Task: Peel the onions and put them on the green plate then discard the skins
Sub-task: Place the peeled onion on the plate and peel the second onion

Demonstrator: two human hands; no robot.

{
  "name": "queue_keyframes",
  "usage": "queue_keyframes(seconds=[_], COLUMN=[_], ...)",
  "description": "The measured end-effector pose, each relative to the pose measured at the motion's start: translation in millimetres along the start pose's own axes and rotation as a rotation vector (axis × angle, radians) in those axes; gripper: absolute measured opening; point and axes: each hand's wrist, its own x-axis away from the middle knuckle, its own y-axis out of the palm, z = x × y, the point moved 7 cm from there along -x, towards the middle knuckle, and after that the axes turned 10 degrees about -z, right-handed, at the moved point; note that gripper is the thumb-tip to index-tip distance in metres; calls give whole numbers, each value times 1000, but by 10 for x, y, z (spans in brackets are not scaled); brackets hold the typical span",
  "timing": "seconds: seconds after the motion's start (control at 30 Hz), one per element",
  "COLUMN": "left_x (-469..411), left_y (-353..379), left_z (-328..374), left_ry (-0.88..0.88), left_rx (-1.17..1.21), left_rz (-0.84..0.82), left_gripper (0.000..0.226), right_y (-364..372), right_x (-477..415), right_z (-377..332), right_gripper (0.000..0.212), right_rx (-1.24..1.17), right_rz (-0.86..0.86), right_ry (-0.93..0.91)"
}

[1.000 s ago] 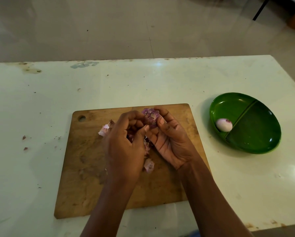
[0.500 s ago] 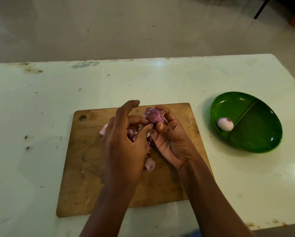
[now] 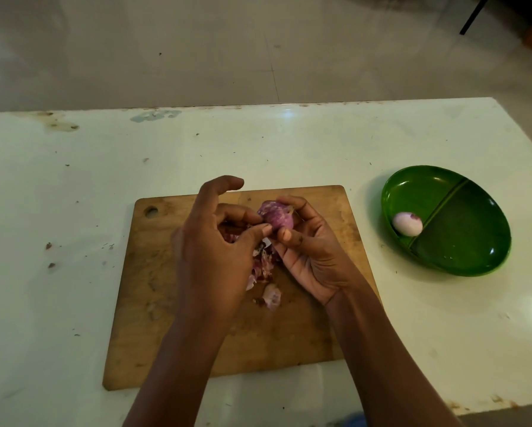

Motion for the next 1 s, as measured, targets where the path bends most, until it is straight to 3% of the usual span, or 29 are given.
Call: queue_keyframes(seconds=[0.7, 0.9, 1.0], left_x=[67, 131, 172], left_y=[119, 228, 180], left_z=[-82, -60, -7], left_ry=[-15, 74, 141], left_rx=[0, -98, -80], left_rz=[-59, -9, 60], left_gripper=[41, 28, 51], right_y=[-14, -3, -49], right_x=[-16, -3, -3], right_z=[97, 80, 82], right_gripper=[57, 35, 42], right_rx=[3, 22, 10], right_rz=[21, 72, 113], right_ry=[79, 93, 89])
